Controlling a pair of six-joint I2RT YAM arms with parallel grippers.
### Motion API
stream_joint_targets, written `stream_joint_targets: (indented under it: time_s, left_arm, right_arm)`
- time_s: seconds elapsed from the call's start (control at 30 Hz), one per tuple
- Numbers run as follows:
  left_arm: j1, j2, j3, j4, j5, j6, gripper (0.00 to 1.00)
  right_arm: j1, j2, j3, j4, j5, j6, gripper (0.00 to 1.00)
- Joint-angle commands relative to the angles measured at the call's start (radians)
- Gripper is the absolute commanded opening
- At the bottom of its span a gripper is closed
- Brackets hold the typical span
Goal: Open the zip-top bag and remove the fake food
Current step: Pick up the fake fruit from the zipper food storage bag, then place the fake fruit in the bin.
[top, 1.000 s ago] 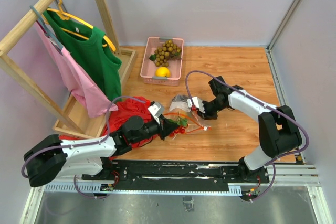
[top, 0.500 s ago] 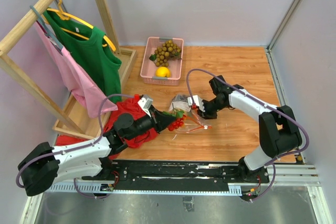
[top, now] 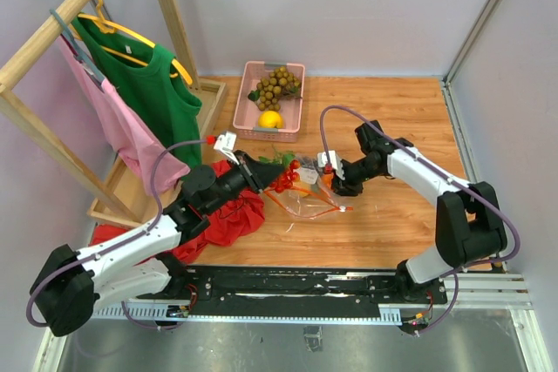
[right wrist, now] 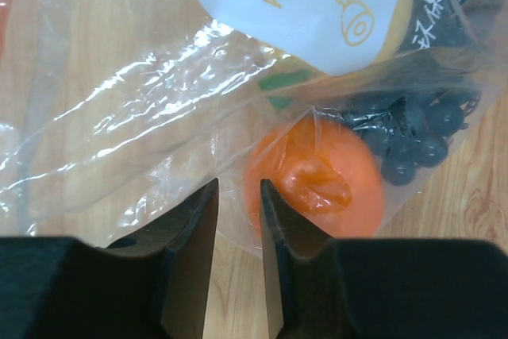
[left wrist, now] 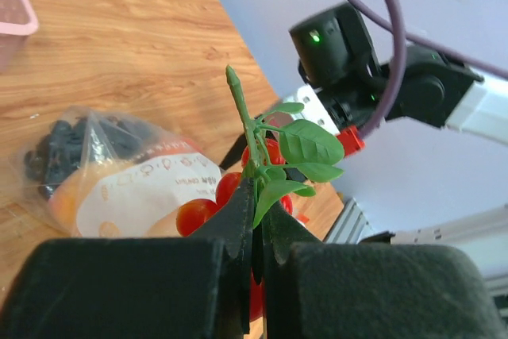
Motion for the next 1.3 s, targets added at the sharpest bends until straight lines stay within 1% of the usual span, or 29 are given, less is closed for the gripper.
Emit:
stream_joint_targets:
  time_s: [0.0,0.13,0.3,0.47,0.73,0.97,1.07,1.27]
  left_arm:
    - [0.049,-0.006,0.076,-0.102,-0.025,-0.095,0.00]
    - [0.080,0.019,0.120,-0.129,-0.023,-0.124,0.00]
    - [0.108,0.063,0.180,-0.142,-0.026,-0.134,0.00]
    - [0.131,0.107,0.243,-0.171,-0.059,-0.124,0.00]
    - [0.144,0.168,0.314,-0.181,-0.160,-0.075,0.00]
    - [0.147,0.249,0.399,-0.223,-0.272,-0.043,0.00]
    - [0.149,0.284,0.437,-0.226,-0.278,-0.010,0.00]
    - [0.155,0.353,0.493,-0.234,-0.282,0.007,0.00]
  right_arm:
    - [-0.026,-0.043,0.014,-0.029,-0.069,0.002,0.31]
    - [-0.040,-0.065,0.009,-0.049,-0.108,-0.019,0.35]
    - [-0.055,-0.080,0.014,-0.065,-0.117,-0.010,0.38]
    - [-0.075,-0.090,0.022,-0.080,-0.129,-0.001,0.39]
    - [-0.099,-0.110,0.024,-0.088,-0.139,0.020,0.40]
    - [-0.128,-0.120,0.038,-0.088,-0.139,0.050,0.41]
    - [-0.140,-0.120,0.038,-0.087,-0.143,0.053,0.41]
    - [-0.156,-0.116,0.048,-0.087,-0.144,0.068,0.41]
